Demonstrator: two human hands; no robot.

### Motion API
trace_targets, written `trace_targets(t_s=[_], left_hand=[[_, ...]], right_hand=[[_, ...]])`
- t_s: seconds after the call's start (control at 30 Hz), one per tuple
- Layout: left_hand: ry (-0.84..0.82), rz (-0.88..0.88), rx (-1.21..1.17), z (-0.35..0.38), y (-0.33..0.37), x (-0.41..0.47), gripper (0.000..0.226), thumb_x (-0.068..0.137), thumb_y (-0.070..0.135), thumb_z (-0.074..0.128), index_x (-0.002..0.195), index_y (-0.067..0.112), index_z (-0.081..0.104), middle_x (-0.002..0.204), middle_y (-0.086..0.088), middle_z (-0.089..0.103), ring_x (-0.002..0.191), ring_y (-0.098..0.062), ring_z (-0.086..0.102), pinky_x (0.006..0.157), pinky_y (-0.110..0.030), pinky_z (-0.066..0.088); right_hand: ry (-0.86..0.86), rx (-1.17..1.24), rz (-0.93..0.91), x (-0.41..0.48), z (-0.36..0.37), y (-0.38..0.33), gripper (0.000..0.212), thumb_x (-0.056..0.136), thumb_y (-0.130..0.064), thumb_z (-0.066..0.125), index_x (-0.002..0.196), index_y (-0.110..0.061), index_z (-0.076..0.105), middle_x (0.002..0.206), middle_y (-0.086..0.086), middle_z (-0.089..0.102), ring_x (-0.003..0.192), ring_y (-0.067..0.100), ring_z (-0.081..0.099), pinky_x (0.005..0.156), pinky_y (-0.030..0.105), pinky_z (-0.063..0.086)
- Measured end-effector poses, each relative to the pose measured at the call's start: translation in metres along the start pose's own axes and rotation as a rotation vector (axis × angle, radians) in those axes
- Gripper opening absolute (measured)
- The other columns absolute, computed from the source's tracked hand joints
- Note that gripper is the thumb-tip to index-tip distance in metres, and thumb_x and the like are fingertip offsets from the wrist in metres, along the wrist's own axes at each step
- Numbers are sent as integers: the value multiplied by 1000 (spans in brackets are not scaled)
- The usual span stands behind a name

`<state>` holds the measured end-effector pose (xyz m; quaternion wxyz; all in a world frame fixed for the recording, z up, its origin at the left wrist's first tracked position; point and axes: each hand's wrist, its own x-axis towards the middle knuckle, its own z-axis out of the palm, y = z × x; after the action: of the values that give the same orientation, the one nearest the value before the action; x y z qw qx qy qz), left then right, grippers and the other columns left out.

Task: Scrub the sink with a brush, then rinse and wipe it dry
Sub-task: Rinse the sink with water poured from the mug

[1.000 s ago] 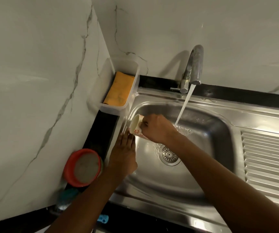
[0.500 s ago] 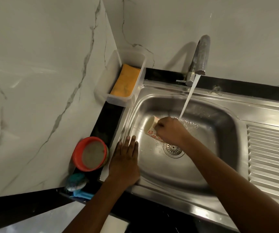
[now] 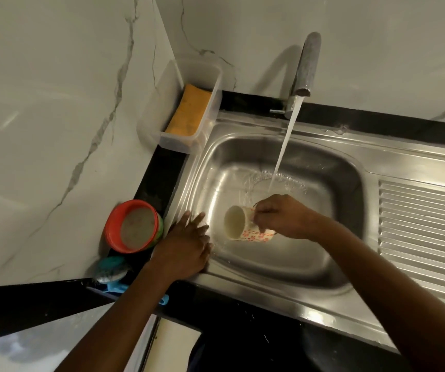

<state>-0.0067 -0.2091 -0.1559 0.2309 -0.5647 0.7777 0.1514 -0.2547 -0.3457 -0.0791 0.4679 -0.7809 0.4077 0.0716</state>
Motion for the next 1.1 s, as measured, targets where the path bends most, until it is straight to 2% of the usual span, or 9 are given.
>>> trace_targets(t_s=[0.1,0.17,0.23,0.37,0.5,0.67,0.8,0.9,1.1], left_hand=[[-52,54,-149,-1,11,3,62,108,46,15,129,22,69,145,0,62,151,-17,36,130,-42,2],[-64,42,-257,1,20,6,61,108,50,17,100,22,70,118,-1,72,123,-19,59,125,-37,23],[-106,19,-324,-2,29,7,64,106,57,15,87,21,64,99,-2,73,99,-21,66,109,-42,43],[-218,-26,-404,-11,46,16,63,106,59,21,110,19,70,116,-7,73,108,-25,66,95,-39,49],[-377,19,-399,-19,67,35,78,95,64,7,112,16,67,121,-11,71,109,-27,64,86,-39,46],[-485,170,-550,-40,112,57,53,110,47,25,125,12,61,138,-18,61,121,-34,57,88,-37,36],[-488,254,-685,-40,136,69,43,106,53,33,115,25,63,132,-5,65,116,-26,60,107,-44,43],[-434,283,-708,-42,138,73,40,103,49,36,110,21,64,122,-4,68,108,-24,62,105,-47,45],[-151,67,-889,-41,102,71,39,102,48,49,130,28,68,137,1,68,126,-18,62,111,-38,46]], right_hand=[[14,64,91,-10,-12,21,29,98,-28,63,72,-25,75,83,-5,76,86,14,73,81,31,57],[63,-30,112,-6,-11,31,32,100,-40,61,72,-28,71,76,-9,73,77,8,70,73,26,53],[156,-226,126,1,-6,35,39,99,-53,57,76,-25,73,80,-5,71,68,5,62,62,25,43],[210,-385,88,4,13,24,40,90,-61,61,95,-25,78,98,-2,72,75,14,58,66,28,42],[4,-612,-74,-22,16,13,45,87,-61,64,112,-25,76,115,-4,69,94,18,62,77,29,47],[-132,-839,-2,-60,-12,42,42,87,-58,64,108,-23,72,111,0,70,94,19,67,76,29,48],[17,-759,174,-74,-44,69,50,88,-62,66,116,-21,74,115,-2,75,92,16,71,78,29,59],[174,-569,285,-73,-57,83,48,91,-59,67,115,-18,76,109,1,76,84,17,68,72,29,54],[424,-106,326,-47,-54,89,40,96,-44,62,81,-9,77,76,11,72,73,28,68,69,37,55]])
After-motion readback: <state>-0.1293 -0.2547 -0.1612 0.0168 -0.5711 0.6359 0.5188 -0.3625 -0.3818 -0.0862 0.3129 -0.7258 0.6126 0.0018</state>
